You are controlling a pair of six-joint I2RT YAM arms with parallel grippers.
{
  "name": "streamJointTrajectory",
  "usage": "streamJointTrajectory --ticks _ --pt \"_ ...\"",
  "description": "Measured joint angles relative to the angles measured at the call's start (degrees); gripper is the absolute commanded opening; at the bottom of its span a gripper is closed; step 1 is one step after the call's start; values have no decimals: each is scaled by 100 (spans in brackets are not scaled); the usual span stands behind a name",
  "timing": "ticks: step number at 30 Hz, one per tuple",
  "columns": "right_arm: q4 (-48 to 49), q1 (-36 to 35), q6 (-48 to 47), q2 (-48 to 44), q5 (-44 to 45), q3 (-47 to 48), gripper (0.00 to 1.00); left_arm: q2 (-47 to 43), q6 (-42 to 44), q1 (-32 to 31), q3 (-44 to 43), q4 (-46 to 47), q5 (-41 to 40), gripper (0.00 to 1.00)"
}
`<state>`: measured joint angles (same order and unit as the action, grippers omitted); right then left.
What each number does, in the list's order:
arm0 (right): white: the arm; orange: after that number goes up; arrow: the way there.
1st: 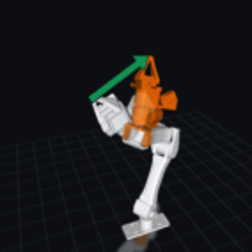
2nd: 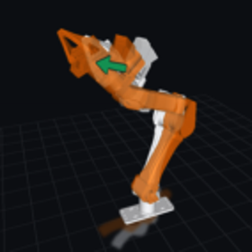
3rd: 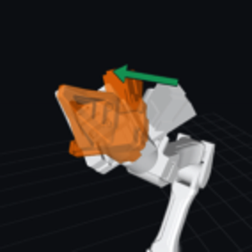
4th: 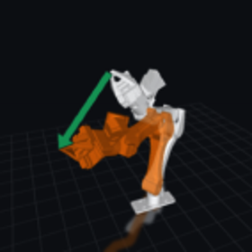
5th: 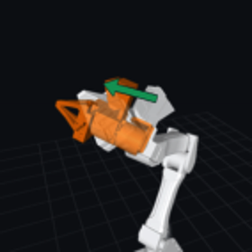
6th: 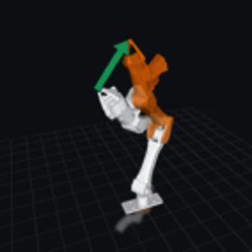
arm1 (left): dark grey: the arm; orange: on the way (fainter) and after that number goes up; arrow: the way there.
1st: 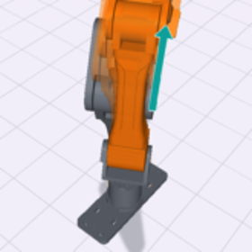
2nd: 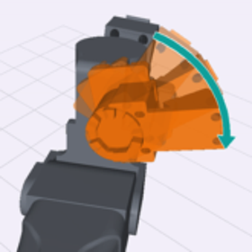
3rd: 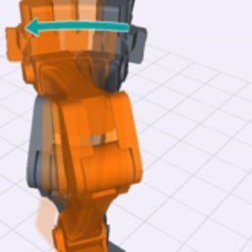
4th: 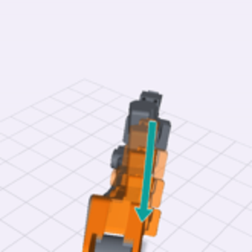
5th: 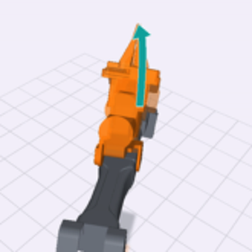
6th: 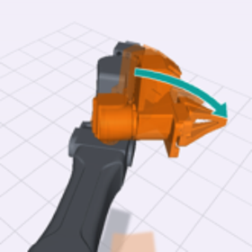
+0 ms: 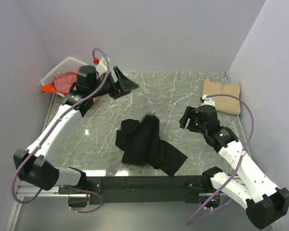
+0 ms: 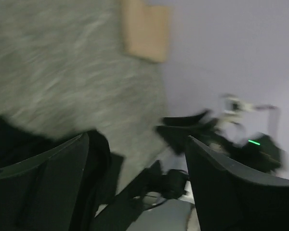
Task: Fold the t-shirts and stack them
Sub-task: Move the tshirt to the center of the board, then flatten the tshirt out
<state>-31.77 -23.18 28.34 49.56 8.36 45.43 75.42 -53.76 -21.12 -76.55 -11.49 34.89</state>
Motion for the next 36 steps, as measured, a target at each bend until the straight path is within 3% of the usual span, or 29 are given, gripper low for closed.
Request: streamJointTrajectory --ticks 6,14,23,36 --pt "17 -4 35 70 -205 -59 74 321 898 46 1263 -1829 -1698 94" --pt "153 -481 201 437 -780 -317 73 -129 994 44 2424 -2245 -2774 95" --pt "352 -2754 682 1362 -992 -365 72 -284 890 42 3477 -2223 -3027 95" --pt "356 -4483 979 2500 -1167 -136 72 -240 885 42 4026 -2011 -2992 95"
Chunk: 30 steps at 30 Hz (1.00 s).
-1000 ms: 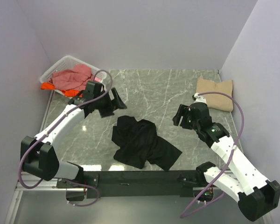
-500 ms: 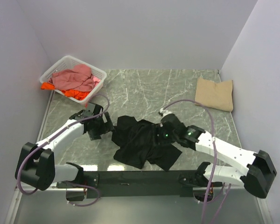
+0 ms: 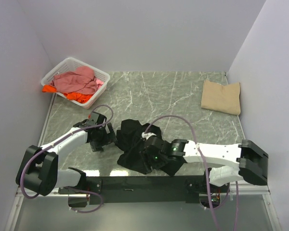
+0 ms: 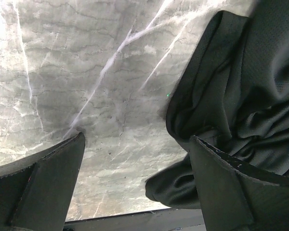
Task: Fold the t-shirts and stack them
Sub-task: Flatten the tshirt out
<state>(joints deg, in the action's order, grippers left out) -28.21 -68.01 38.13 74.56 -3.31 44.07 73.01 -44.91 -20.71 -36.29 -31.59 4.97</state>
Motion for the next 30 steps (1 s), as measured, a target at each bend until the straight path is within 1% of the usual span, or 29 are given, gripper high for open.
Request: streamJointTrajectory --ticks 4,11,13,14,15,16,17,18,20,24,26,29,30 --pt "11 -205 0 546 -90 258 71 -7 -22 0 4 39 17 95" --pt "76 -262 -4 984 -111 289 69 -11 -28 0 7 55 61 95" --pt "90 -262 -26 1126 -105 332 60 -15 -28 0 9 57 81 95" --pt "118 -262 -33 1207 -103 365 54 -20 -28 0 9 57 83 95" --pt "142 -262 -50 1290 -87 407 45 -31 -28 0 9 55 83 95" --pt "168 -262 -68 1368 -63 461 41 -44 -31 0 9 57 83 95" --pt "181 -262 -87 1432 -42 509 32 -57 -31 0 9 57 83 95" --pt "179 -262 -103 1460 -11 546 24 -76 -31 0 9 57 81 95" --pt "149 -262 -136 1471 127 643 0 -101 -28 0 9 55 81 95" --pt "7 -140 -70 1353 542 815 0 -105 -17 0 7 50 72 95" --pt "-243 81 4 1141 813 828 0 -72 -4 0 -22 24 15 95" --pt "-754 732 107 570 1248 804 0 37 26 0 -122 11 -59 95" --pt "-918 1115 125 214 1397 752 0 74 28 0 -164 20 -74 95"
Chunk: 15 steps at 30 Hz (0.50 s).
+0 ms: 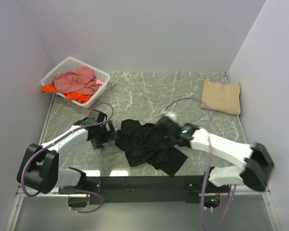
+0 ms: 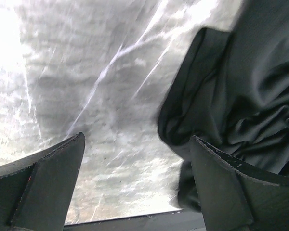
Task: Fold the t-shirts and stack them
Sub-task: Flatten the tshirt out
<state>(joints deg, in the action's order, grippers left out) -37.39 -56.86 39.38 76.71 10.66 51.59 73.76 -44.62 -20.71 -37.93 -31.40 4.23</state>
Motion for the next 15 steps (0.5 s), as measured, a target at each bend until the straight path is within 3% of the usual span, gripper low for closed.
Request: streamJointTrajectory --ticks 6,15 --pt "-570 1932 -173 -1847 623 -188 0 413 -4 -2 -275 186 44 91" --pt "-981 2671 -157 -1735 767 -697 0 1001 0 -302 -710 369 37 75"
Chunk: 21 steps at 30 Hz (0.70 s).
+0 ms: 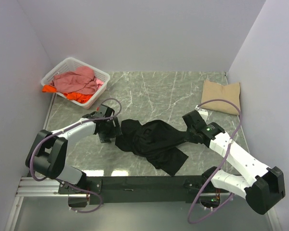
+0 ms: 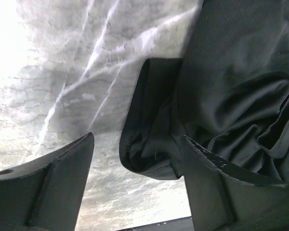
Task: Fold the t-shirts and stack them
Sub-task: Flatten the tshirt out
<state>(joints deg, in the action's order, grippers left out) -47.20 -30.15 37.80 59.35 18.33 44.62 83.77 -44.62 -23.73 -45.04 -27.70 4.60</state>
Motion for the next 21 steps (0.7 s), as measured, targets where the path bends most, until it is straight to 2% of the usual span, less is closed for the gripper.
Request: streamJointTrajectory --ticks 7,12,15,19,21 --pt "15 101 50 4 -57 9 0 -39 4 -31 133 -63 -46 58" --pt "42 186 50 11 -87 9 0 -111 -2 -48 205 -101 -24 52" --pt "55 227 46 11 -109 9 0 -116 -13 -98 243 -85 13 43" --pt "83 245 46 17 -131 9 0 -120 -50 -144 328 -79 87 40" --pt "98 247 46 31 -140 9 0 -122 -70 -153 343 -68 144 34"
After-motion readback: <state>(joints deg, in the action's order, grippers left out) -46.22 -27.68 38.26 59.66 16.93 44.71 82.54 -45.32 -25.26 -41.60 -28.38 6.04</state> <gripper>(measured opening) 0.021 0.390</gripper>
